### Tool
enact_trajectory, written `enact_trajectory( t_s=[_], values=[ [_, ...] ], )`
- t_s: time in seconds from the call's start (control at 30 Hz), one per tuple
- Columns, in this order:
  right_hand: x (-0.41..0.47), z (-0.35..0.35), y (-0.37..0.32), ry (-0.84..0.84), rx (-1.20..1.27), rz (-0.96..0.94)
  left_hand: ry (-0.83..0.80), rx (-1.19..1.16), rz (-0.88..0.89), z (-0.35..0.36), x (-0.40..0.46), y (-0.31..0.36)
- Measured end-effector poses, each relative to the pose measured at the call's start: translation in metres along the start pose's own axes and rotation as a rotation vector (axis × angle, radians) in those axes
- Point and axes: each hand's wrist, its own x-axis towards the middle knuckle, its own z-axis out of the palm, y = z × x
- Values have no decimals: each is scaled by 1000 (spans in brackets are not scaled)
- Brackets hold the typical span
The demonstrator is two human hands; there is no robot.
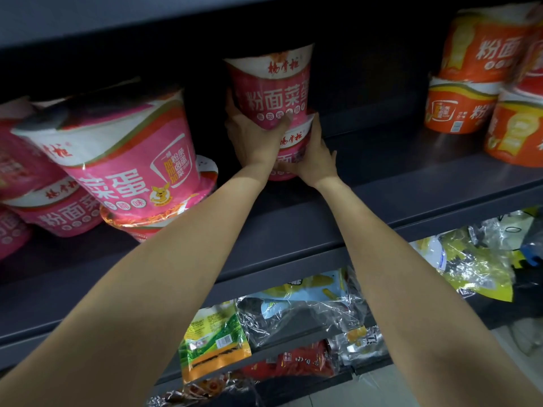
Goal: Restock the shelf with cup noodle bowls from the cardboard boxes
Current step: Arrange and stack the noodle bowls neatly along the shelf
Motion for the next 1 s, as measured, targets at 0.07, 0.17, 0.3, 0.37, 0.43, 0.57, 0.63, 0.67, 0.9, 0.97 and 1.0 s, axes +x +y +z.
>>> enact_trajectory(
  t_s=[0.07, 0.17, 0.3, 0.37, 0.43, 0.57, 0.63, 0.67, 0.9, 0.97, 1.0],
  values=[
    [-1, -4, 1, 19, 2, 2, -24, -19, 25, -3, 0, -5],
    [-3, -8, 3, 9, 14, -6, -70, 11, 25, -3, 3, -6],
    [-7, -8, 2, -21, 20, -19, -63, 62, 38, -1, 7, -7],
    [-7, -4, 1, 23, 18, -12, -47, 68, 42, 1, 7, -8],
    [-7, 2, -2, 76, 18, -5, -44, 67, 39, 2, 6, -9],
    [-10, 4, -11, 93, -16, 39, -48, 57, 1, 2, -3, -1],
    [-23, -1, -16, 141, -40, 27, -82, 4, -34, -5, -22, 7],
    [-34, -5, -19, 167, -32, -2, -126, -34, -43, -13, -37, 10],
    [-140, -30, -53, 214, -11, -113, -376, 37, 257, -156, -160, 18],
    [-166, -27, -72, 178, 51, -125, -269, 76, 370, -195, -171, 15],
    [-176, -23, -83, 148, 90, -130, -186, 81, 395, -210, -171, 10]
  ],
)
